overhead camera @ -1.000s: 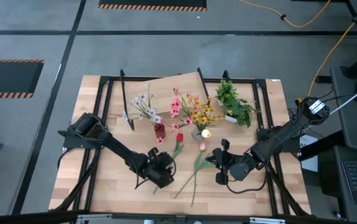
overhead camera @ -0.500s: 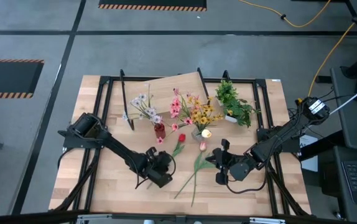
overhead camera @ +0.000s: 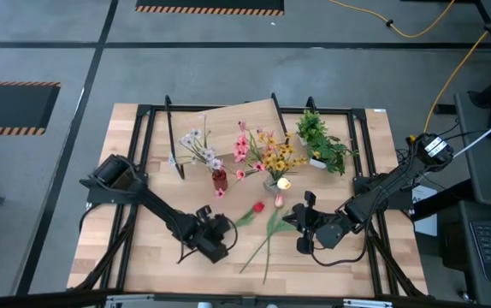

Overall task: Pick and place flowers into a vace then onto a shelf
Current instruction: Put the red flower into the red flower vase

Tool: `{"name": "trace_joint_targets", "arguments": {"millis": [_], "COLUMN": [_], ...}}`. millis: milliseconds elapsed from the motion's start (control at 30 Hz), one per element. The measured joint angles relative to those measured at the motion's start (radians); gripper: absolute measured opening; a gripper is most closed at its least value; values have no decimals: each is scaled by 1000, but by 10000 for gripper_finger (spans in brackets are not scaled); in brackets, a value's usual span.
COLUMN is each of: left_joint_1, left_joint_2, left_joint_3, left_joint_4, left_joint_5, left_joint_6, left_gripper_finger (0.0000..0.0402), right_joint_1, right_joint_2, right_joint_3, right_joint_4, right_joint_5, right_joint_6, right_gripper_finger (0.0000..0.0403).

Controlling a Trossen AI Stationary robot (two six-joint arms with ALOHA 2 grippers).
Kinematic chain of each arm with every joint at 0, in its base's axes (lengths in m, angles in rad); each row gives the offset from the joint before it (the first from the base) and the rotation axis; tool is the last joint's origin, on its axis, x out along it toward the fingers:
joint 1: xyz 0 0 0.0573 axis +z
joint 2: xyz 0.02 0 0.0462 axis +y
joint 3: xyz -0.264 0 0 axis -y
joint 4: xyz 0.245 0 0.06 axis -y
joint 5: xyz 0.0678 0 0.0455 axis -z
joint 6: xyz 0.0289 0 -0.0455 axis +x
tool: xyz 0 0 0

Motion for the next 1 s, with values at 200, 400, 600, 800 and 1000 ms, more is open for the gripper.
{"name": "trace_joint_targets", "arguments": {"millis": [200, 400, 600, 800, 1000], "left_joint_1": [-83, -210, -296, -392, -471], "left_joint_2": [-86, -149, -205, -299, -348], "left_joint_3": [1, 2, 3, -73, -199], "left_joint_4": [-100, -182, -235, -302, -232], "left_joint_5": [-124, -342, -507, -680, -925], "left_joint_6": [-32, -125, -79, -216, -314], "left_gripper_finger": [4, 4, 4, 4, 3], "right_joint_1": [0, 0, 0, 0, 0], "right_joint_2": [0, 0, 0, 0, 0], "right_joint_3": [0, 0, 0, 0, 0], "right_joint_4": [0, 0, 5, 9, 10], "right_joint_5": [0, 0, 0, 0, 0], "right_joint_6": [0, 0, 0, 2, 2], "right_gripper_finger": [20, 20, 20, 20, 20]}}
